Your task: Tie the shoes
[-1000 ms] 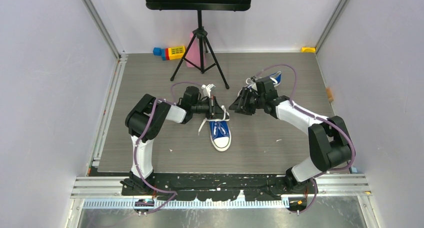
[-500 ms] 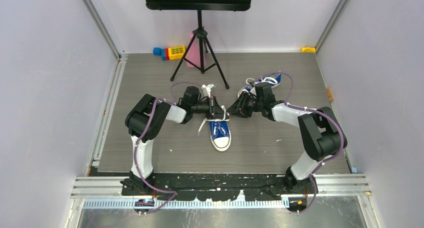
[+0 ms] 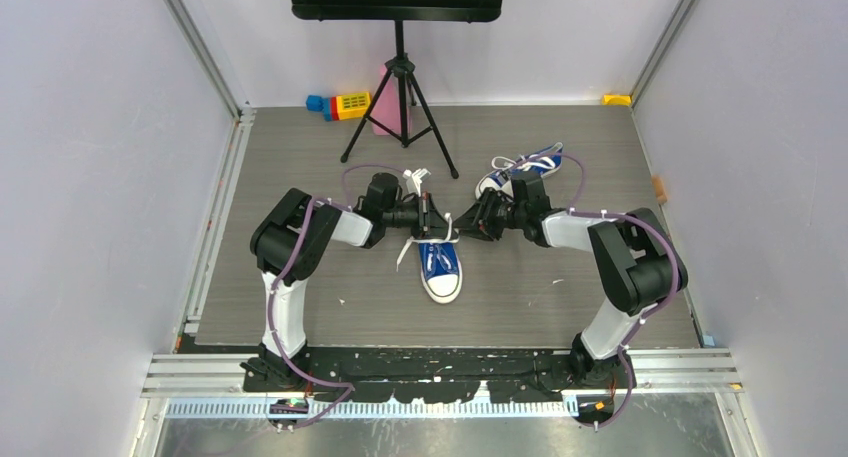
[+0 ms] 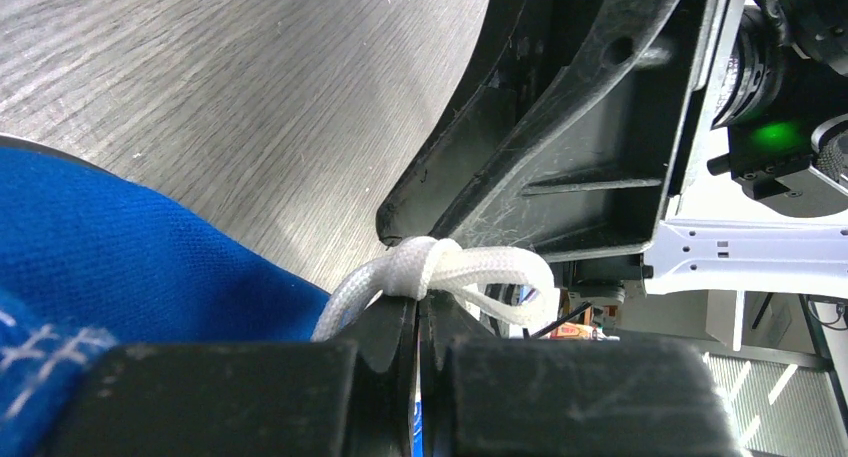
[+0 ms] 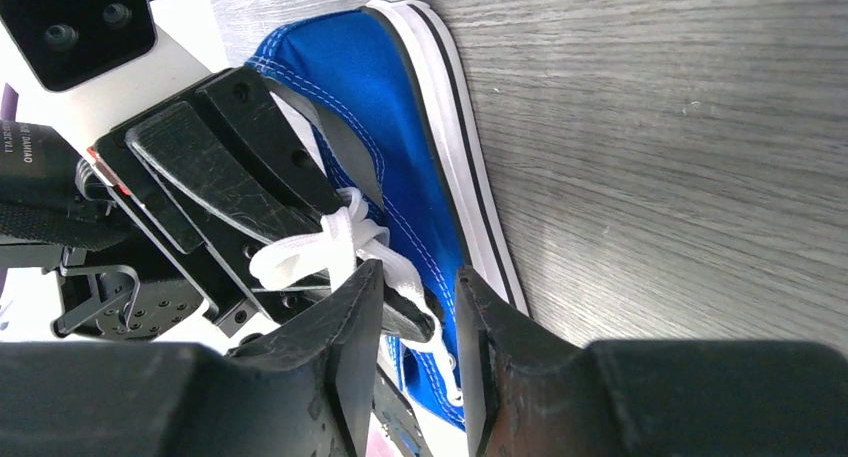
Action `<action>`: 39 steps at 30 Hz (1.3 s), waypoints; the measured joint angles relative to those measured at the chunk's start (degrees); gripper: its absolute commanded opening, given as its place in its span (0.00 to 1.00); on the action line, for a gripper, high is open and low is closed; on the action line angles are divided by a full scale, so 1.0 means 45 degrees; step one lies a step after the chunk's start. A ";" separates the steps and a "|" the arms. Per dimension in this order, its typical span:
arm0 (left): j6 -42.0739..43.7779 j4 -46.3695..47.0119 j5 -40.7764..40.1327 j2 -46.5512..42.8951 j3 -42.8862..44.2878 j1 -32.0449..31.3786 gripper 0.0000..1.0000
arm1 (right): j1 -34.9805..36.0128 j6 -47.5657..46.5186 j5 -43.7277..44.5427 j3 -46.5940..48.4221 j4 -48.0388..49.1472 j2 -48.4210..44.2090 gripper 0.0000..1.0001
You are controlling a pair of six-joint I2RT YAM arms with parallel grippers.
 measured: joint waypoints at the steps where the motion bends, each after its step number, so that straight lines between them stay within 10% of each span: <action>1: 0.0000 0.0000 0.0000 0.0000 0.0005 0.0000 0.00 | -0.0010 0.0049 -0.0029 -0.0058 0.0083 0.0029 0.34; 10: 0.0131 -0.0131 -0.0044 -0.0044 0.0000 0.0005 0.01 | -0.0024 0.0763 -0.0350 -0.0325 0.1059 0.0180 0.00; 19: 0.0636 -0.0967 -0.0287 -0.0457 0.0000 0.0015 0.25 | -0.0024 0.1020 -0.0418 -0.0379 0.1146 0.0180 0.00; 39: 0.4182 -0.8456 -0.3031 -0.4177 0.0345 0.0238 0.40 | 0.0102 0.0563 -0.0403 -0.0107 0.0544 0.0180 0.00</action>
